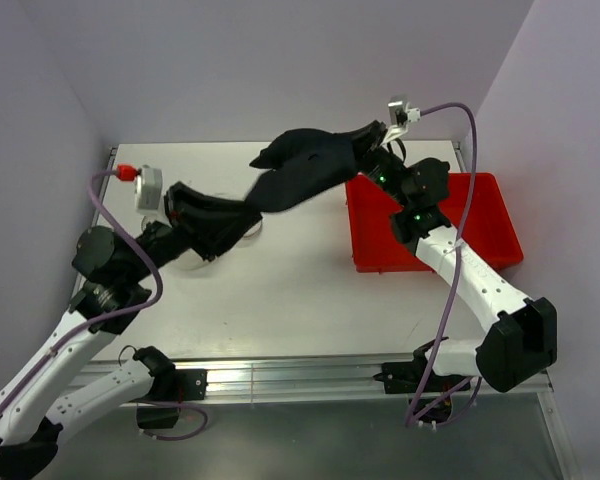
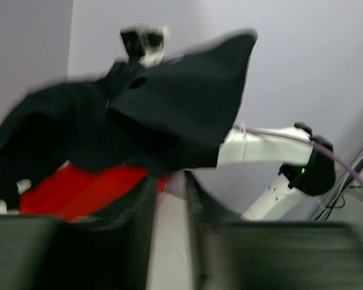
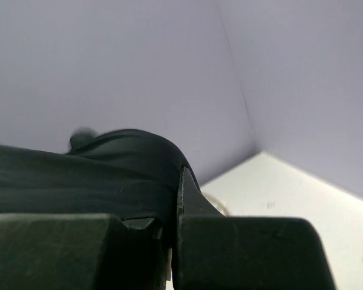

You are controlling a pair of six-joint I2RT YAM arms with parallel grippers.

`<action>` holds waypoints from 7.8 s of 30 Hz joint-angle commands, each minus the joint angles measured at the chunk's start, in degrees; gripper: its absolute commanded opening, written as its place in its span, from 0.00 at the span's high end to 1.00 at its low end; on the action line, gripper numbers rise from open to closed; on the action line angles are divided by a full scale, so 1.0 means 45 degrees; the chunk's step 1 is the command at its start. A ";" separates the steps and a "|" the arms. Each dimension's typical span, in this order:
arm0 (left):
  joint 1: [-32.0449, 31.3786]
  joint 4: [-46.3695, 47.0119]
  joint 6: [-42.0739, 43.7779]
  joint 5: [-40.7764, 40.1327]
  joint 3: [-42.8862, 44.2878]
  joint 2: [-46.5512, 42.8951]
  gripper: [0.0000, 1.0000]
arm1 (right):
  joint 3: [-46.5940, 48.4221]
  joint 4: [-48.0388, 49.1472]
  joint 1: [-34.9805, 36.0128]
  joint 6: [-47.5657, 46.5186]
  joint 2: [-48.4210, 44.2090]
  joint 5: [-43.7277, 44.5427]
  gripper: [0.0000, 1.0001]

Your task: Place the bra in the laundry bag and zip it closed

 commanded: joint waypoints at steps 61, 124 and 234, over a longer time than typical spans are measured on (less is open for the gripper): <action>-0.0062 0.1234 -0.0054 -0.4466 -0.3164 0.0776 1.00 | -0.3121 -0.7495 0.2174 -0.1850 -0.4760 0.4805 1.00; -0.0082 0.3129 -0.1597 -0.2547 -0.5215 -0.1118 1.00 | 0.0776 -1.3667 0.1840 -0.4896 -0.6600 0.0626 0.01; 1.0367 -0.2240 -0.5991 0.0109 -0.8300 -0.1663 1.00 | 0.9711 -0.9273 0.4243 -0.3005 0.6724 -0.1192 1.00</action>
